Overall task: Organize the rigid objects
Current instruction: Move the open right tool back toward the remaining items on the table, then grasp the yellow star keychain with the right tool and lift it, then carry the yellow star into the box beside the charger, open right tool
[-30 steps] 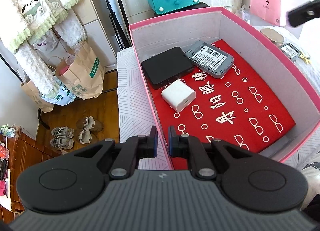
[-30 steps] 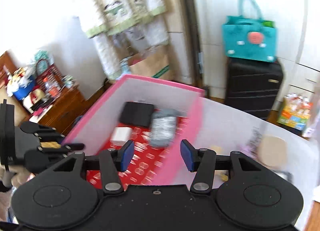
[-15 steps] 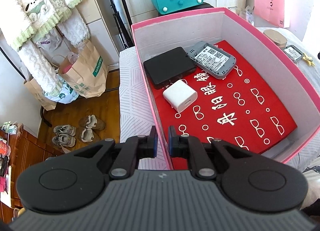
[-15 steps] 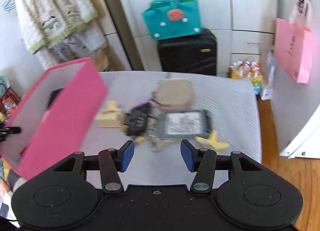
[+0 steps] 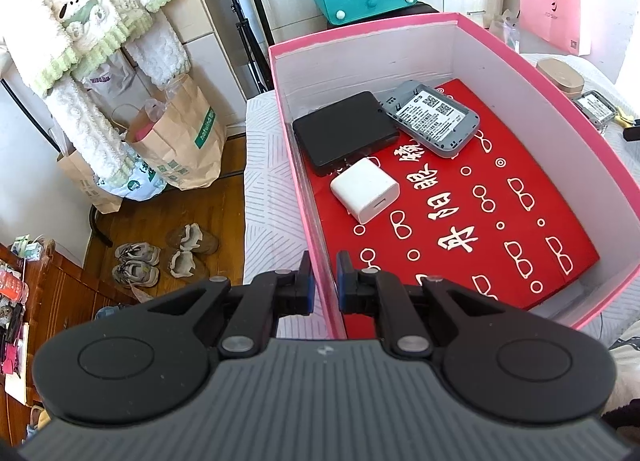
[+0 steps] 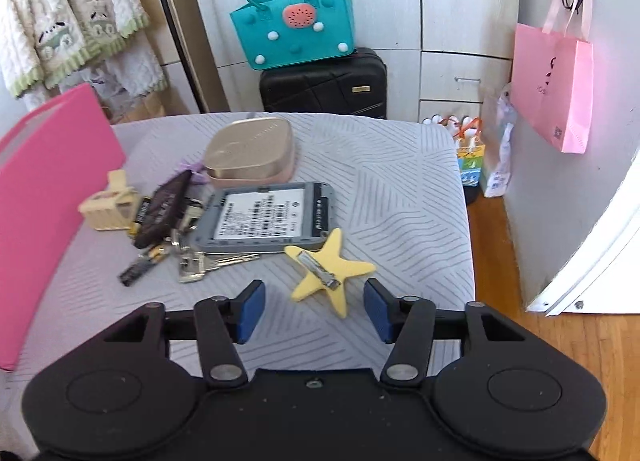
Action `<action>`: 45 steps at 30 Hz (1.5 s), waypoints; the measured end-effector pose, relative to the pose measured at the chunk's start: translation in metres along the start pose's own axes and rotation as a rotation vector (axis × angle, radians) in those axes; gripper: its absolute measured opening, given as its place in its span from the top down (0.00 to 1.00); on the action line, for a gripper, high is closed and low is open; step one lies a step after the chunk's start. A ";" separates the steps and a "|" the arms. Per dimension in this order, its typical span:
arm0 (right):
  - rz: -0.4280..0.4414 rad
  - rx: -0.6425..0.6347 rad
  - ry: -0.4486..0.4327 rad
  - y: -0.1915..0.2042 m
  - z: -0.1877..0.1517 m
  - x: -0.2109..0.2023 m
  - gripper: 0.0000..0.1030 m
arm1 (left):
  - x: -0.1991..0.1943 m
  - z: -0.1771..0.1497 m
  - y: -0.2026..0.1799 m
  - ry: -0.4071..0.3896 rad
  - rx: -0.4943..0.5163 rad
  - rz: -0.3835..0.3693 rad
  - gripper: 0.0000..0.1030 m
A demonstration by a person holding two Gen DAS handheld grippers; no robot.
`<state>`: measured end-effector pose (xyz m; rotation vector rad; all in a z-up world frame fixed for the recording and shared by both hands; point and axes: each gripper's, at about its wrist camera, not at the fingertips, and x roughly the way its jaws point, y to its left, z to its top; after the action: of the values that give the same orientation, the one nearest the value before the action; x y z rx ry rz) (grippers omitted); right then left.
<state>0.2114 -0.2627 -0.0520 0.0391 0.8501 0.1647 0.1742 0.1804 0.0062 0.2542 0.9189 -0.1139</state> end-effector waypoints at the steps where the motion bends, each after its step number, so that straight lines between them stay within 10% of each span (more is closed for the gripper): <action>1: -0.004 -0.008 -0.008 0.001 0.000 0.001 0.35 | 0.000 0.000 0.000 0.000 0.001 0.001 0.91; 16: -0.094 -0.027 -0.118 0.003 -0.003 0.012 0.30 | 0.000 -0.001 0.001 -0.005 0.000 -0.005 0.91; 19: -0.119 -0.016 -0.118 0.003 -0.003 0.007 0.43 | 0.001 -0.001 0.001 -0.007 -0.001 -0.008 0.91; 20: -0.114 -0.002 -0.104 0.002 -0.003 0.005 0.69 | 0.001 -0.001 0.001 -0.006 -0.002 -0.008 0.91; 31: -0.088 0.000 -0.094 0.018 -0.014 -0.018 0.68 | 0.001 -0.002 0.000 -0.010 0.008 -0.016 0.91; 39: 0.054 -0.093 -0.167 0.071 0.006 -0.067 0.68 | 0.003 -0.002 0.001 -0.008 0.008 -0.029 0.91; 45: 0.319 -0.214 -0.206 0.136 0.029 -0.091 0.68 | 0.002 -0.004 0.001 -0.022 0.010 -0.026 0.91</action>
<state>0.1567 -0.1426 0.0485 -0.0091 0.6125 0.5416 0.1726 0.1828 0.0029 0.2496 0.9006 -0.1449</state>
